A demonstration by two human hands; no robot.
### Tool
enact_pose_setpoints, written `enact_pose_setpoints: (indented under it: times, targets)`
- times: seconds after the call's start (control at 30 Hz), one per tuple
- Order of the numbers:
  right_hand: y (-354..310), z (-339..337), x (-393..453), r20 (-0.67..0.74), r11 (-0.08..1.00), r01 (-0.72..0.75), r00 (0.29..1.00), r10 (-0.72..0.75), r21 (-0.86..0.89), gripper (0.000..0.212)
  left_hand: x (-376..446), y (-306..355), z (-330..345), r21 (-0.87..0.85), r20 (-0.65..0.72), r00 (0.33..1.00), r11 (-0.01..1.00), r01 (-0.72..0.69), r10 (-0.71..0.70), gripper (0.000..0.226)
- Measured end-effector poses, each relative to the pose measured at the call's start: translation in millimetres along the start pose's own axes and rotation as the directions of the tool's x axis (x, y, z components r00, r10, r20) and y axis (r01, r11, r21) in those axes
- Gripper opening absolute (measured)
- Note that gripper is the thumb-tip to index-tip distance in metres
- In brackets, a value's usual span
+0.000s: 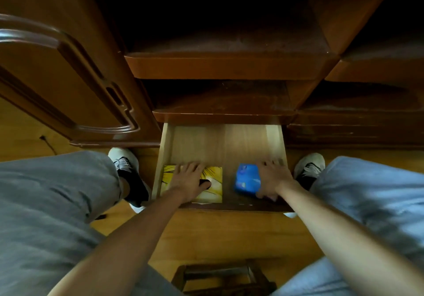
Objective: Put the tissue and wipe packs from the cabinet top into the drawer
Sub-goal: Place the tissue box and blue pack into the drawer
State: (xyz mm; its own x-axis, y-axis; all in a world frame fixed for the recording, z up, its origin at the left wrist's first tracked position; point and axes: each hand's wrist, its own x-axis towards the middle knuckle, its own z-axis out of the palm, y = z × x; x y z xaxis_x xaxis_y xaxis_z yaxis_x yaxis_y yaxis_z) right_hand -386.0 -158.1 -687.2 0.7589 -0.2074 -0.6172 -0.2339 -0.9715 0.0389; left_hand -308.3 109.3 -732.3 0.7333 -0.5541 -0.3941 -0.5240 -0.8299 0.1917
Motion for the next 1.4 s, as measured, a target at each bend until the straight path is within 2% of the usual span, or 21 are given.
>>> enact_pose_setpoints:
  times: [0.1, 0.17, 0.2, 0.27, 0.3, 0.37, 0.43, 0.5, 0.6, 0.77, 0.83, 0.9, 0.97, 1.03, 1.1, 1.17, 1.23, 1.33, 1.4]
  targets:
    - [-11.0, 19.8, 1.1, -0.143, 0.922, -0.161, 0.964, 0.223, 0.353, 0.124, 2.2, -3.6, 14.9, 0.086, -0.044, 0.999, 0.996, 0.010, -0.007, 0.062]
    - [-18.3, 32.7, 4.1, -0.089, 0.900, -0.138, 0.978, 0.191, 0.412, 0.129, 6.9, -2.3, 13.6, 0.039, -0.049, 0.998, 0.999, 0.030, -0.028, 0.056]
    - [-19.4, 37.9, 6.0, -0.014, 0.892, -0.097, 0.993, 0.115, 0.441, 0.121, 9.3, -1.6, 12.6, 0.008, -0.040, 0.998, 0.999, 0.046, -0.046, 0.053]
    - [-17.9, 42.8, 10.3, 0.105, 0.841, -0.066, 0.994, 0.011, 0.537, 0.085, 11.3, -1.3, 11.9, -0.015, -0.037, 0.997, 0.998, 0.065, -0.065, 0.051]
    - [-16.3, 42.6, 12.9, 0.091, 0.842, -0.074, 0.995, 0.030, 0.534, 0.073, 11.0, -1.4, 12.1, -0.015, -0.041, 0.997, 0.998, 0.067, -0.067, 0.051]
    - [-13.7, 37.2, 20.1, -0.024, 0.886, -0.146, 0.984, 0.174, 0.439, 0.079, 10.2, -1.0, 13.5, -0.019, -0.046, 0.996, 0.997, 0.069, -0.070, 0.051]
    - [-11.3, 29.3, 29.7, -0.180, 0.875, -0.176, 0.942, 0.283, 0.451, 0.073, 10.3, -0.4, 14.1, -0.001, -0.037, 0.997, 0.997, 0.072, -0.072, 0.052]
    - [-14.8, 23.4, 38.6, -0.203, 0.837, -0.073, 0.955, 0.215, 0.542, 0.072, 12.2, -0.2, 13.6, 0.018, -0.010, 0.997, 0.997, 0.078, -0.077, 0.055]
    - [-30.8, 32.9, 44.9, -0.016, 0.823, 0.025, 1.000, -0.019, 0.568, 0.066, 14.1, 0.4, 10.7, -0.003, 0.032, 0.996, 0.996, 0.087, -0.087, 0.053]
    - [-29.0, 29.6, 46.5, 0.106, 0.786, 0.031, 0.987, -0.123, 0.617, 0.062, 10.0, 4.3, 8.2, 0.015, 0.101, 0.990, 0.995, 0.101, -0.102, 0.053]
    - [-28.1, 24.9, 43.2, 0.139, 0.798, 0.023, 0.981, -0.133, 0.602, 0.068, 9.4, 4.3, 3.4, -0.002, 0.128, 0.987, 0.995, 0.100, -0.099, 0.056]
    - [-31.3, 23.3, 34.8, 0.111, 0.867, 0.040, 0.988, -0.109, 0.497, 0.079, 4.7, 2.6, -5.5, -0.049, 0.127, 0.988, 0.995, 0.092, -0.086, 0.062]
    - [-36.8, 18.1, 25.7, 0.058, 0.893, 0.083, 0.991, -0.121, 0.442, 0.084, -1.9, 2.3, -20.0, -0.121, 0.051, 0.995, 0.988, 0.093, -0.087, 0.072]
    - [-40.3, -6.8, 16.7, 0.008, 0.876, 0.133, 0.988, -0.154, 0.464, 0.077, -5.0, 6.3, -48.7, -0.151, -0.065, 0.993, 0.985, 0.087, -0.097, 0.074]
    - [-35.2, -55.5, 1.4, -0.142, 0.856, 0.247, 0.969, -0.204, 0.454, 0.055, -6.7, 13.5, -97.7, -0.131, -0.201, 0.978, 0.991, 0.026, -0.052, 0.070]
    - [-22.7, -117.7, -27.9, -0.410, 0.849, 0.388, 0.883, -0.229, 0.359, 0.032, -13.7, 20.5, -159.5, -0.049, -0.368, 0.927, 0.995, -0.090, 0.066, 0.059]
    - [-7.8, -181.3, -65.4, -0.660, 0.846, 0.472, 0.722, -0.210, 0.248, 0.021, -29.4, 26.5, -228.9, 0.082, -0.565, 0.797, 0.976, -0.203, 0.213, 0.041]
    - [11.4, -267.0, -114.3, -0.906, 0.860, 0.499, 0.405, -0.123, 0.106, 0.017, -61.5, 39.7, -330.9, 0.260, -0.745, 0.542, 0.918, -0.300, 0.389, 0.022]
    - [19.9, -317.0, -135.9, -0.981, 0.896, 0.444, 0.164, -0.108, -0.024, 0.016, -76.2, 47.7, -384.3, 0.321, -0.800, 0.423, 0.900, -0.296, 0.425, 0.021]
